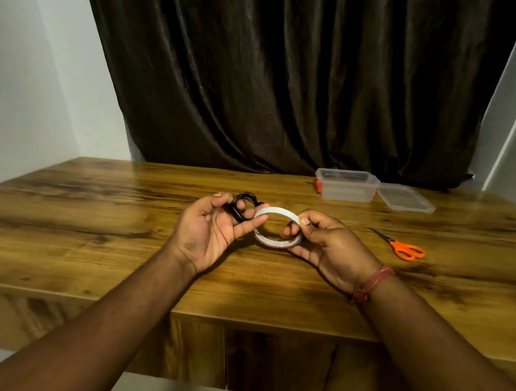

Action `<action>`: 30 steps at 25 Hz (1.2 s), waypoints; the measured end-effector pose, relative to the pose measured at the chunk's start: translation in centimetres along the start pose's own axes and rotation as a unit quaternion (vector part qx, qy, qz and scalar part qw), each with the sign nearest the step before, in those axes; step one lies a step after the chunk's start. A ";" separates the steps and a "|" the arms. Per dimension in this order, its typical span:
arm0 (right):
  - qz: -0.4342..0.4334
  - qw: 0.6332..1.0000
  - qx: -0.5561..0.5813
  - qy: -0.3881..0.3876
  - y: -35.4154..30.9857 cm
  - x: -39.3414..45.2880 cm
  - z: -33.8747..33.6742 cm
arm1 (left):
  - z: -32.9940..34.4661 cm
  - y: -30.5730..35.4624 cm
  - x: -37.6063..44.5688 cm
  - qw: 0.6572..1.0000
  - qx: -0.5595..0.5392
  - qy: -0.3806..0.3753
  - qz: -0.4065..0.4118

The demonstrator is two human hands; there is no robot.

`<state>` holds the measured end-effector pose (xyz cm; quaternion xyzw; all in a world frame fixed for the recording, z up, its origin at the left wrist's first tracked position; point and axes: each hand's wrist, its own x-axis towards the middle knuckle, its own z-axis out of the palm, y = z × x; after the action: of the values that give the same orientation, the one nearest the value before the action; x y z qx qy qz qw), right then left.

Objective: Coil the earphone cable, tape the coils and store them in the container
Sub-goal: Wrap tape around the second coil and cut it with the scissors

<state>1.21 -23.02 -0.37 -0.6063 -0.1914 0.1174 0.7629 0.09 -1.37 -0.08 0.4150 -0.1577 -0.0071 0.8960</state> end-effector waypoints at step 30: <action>0.149 0.561 -0.813 0.041 -5.3 -4.6 -7.6 | 0.3 -0.5 -0.3 0.990 0.126 0.056 -0.008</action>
<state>0.13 -32.83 2.62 -0.9940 -0.0808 -0.0008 -0.0744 -0.18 -1.90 -0.34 0.5259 -0.1036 0.0292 0.8437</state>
